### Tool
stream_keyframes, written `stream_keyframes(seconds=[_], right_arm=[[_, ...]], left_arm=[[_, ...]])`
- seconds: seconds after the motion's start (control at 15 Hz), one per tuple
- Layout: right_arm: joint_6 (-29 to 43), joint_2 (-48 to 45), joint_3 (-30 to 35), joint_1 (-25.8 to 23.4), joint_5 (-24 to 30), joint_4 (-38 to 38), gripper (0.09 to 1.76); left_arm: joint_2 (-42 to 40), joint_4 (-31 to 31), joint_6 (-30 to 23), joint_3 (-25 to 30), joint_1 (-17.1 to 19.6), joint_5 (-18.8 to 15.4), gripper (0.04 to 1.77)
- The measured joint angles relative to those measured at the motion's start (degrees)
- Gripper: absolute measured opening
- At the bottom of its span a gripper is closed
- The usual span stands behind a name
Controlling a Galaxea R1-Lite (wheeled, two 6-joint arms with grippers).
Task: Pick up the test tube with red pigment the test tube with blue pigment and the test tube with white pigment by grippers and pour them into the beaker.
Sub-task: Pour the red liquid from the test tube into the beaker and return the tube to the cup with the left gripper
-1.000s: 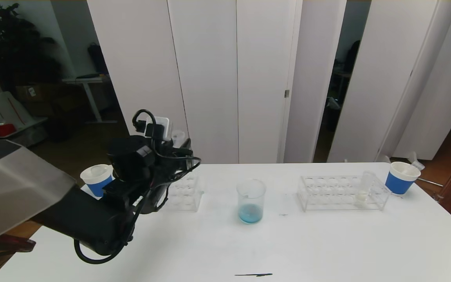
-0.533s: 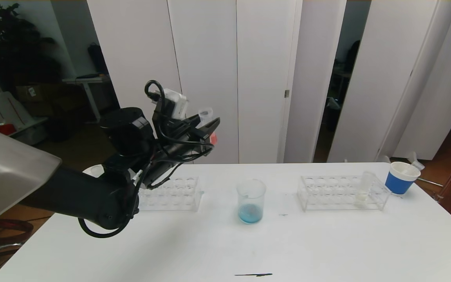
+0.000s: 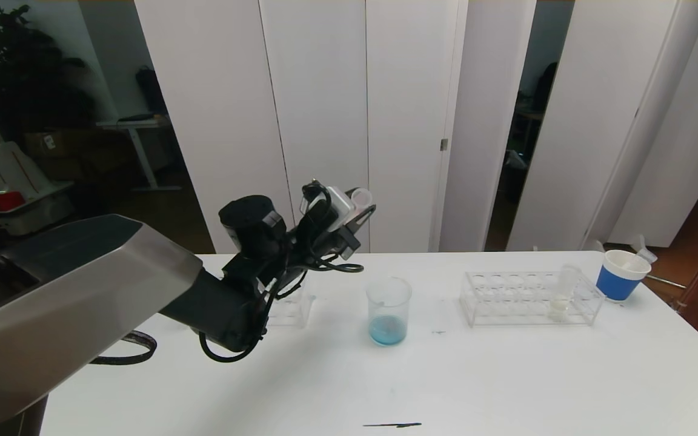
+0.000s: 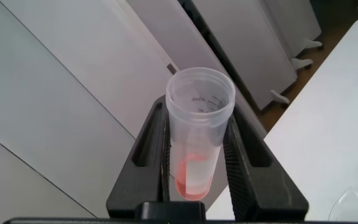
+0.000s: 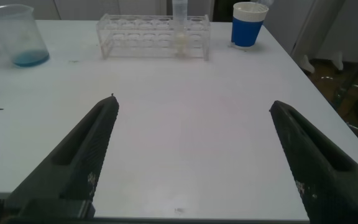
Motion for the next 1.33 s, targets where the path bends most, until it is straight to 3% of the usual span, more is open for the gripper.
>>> stream_keyframes(seconds=[0.2, 0.33, 0.47, 0.67, 1.33], right_arm=[[0.0, 0.0, 0.0, 0.0, 0.0, 0.0, 1.74], [0.0, 0.0, 0.0, 0.0, 0.0, 0.0, 1.74], [0.0, 0.0, 0.0, 0.0, 0.0, 0.0, 1.74], [0.0, 0.0, 0.0, 0.0, 0.0, 0.0, 1.74], [0.0, 0.0, 0.0, 0.0, 0.0, 0.0, 1.74]], left_arm=[[3.4, -3.8, 1.8, -0.6, -0.9, -6.2, 0.59], [5.2, -7.2, 5.9, 0.3, -0.9, -7.1, 0.59], [6.5, -9.3, 6.8, 1.2, -0.9, -9.8, 0.59], [8.2, -11.8, 10.7, 1.3, -0.6, -10.8, 0.59], [11.1, -11.8, 26.2, 0.7, 1.2, -12.0, 0.59]])
